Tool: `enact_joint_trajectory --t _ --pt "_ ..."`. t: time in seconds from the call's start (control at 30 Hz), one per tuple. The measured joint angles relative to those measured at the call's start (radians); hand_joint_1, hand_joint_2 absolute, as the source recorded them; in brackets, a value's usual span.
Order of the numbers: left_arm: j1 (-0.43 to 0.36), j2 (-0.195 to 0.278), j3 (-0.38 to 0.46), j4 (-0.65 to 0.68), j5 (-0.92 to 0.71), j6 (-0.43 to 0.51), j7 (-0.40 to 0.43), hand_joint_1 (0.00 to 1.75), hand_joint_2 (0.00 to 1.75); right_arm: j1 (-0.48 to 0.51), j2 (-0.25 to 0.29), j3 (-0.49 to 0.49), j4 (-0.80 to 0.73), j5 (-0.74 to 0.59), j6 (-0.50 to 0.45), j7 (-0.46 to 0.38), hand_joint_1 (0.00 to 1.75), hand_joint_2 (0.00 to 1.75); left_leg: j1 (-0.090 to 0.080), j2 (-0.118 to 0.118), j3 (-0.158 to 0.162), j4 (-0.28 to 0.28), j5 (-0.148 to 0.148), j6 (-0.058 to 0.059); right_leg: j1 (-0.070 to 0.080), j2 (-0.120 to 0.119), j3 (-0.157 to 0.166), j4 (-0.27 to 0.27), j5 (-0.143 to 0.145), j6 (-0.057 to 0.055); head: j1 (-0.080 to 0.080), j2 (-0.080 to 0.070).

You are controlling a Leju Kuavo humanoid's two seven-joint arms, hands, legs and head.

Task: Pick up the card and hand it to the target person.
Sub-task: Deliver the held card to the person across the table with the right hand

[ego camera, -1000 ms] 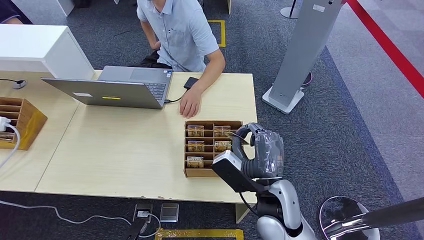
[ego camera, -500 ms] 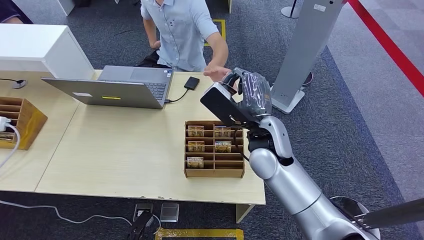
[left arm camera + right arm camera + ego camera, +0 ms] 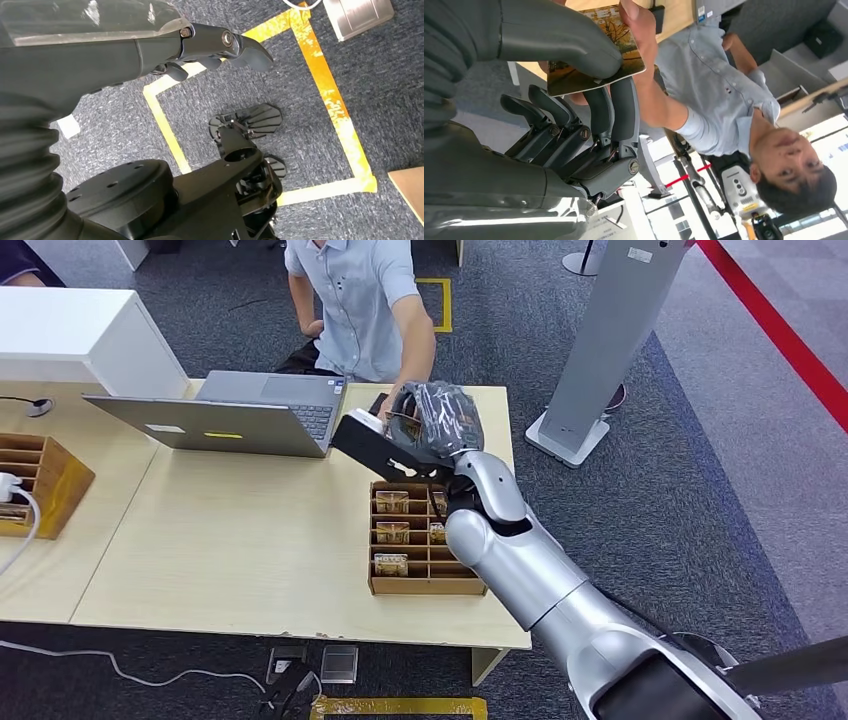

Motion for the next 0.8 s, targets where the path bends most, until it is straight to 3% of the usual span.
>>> enact_joint_trajectory --t 0.07,0.3,0.8 --pt "-0.001 0.0 0.0 0.0 -0.002 -0.001 -0.002 0.0 1.75 -0.005 0.016 0.015 0.044 0.011 0.003 -0.006 0.0 1.75 0.0 0.0 0.0 0.0 0.0 0.0 0.0 0.0 0.0 0.0 0.0 0.0 0.0 0.0" --pt "-0.005 -0.001 0.0 0.0 -0.012 0.002 -0.012 0.0 1.75 -0.008 0.044 0.05 0.141 0.014 -0.004 -0.017 0.0 1.75 0.0 0.0 0.0 0.0 0.0 0.0 0.0 0.0 0.0 0.0 0.0 0.0 0.001 0.0" --pt "-0.004 -0.001 0.0 0.0 -0.012 0.019 -0.014 0.0 1.75 -0.013 0.042 0.056 0.191 -0.031 -0.031 -0.037 0.0 1.75 0.0 0.0 0.0 0.0 0.0 0.0 0.0 0.0 0.0 0.0 0.0 0.0 0.0 0.0"
